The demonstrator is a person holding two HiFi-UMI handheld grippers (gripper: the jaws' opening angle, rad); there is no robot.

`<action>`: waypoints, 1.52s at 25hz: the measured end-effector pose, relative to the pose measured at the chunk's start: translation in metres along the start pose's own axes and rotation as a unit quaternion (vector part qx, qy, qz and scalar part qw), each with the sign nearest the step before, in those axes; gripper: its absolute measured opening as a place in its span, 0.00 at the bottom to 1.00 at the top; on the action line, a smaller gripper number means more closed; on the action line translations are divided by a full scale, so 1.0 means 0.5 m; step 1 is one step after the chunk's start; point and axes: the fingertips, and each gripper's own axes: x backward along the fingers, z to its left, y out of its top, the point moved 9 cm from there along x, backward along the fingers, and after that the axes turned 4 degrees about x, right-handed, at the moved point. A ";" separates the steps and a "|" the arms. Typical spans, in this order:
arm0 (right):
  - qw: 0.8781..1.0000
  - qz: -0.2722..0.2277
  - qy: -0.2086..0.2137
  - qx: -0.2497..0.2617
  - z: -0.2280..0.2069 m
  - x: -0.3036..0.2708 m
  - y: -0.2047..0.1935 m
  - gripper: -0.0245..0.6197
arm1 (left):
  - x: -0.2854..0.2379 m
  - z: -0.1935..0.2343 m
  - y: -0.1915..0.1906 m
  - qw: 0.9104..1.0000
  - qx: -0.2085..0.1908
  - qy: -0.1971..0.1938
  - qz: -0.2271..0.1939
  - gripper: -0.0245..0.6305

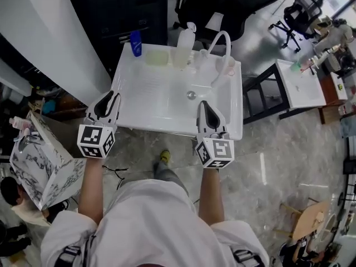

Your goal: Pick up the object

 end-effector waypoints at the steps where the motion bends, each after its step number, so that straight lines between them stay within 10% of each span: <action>1: 1.000 0.003 0.004 -0.002 -0.009 -0.022 -0.003 0.05 | -0.023 -0.002 0.005 1.000 -0.001 -0.003 0.002 0.15; 16: 0.999 0.025 0.030 -0.017 -0.057 -0.201 -0.050 0.05 | -0.214 0.032 0.015 1.000 0.000 -0.017 0.022 0.15; 38: 0.997 0.056 -0.026 -0.041 -0.094 -0.418 -0.122 0.05 | -0.585 0.113 -0.085 0.980 -0.047 -0.148 0.126 0.17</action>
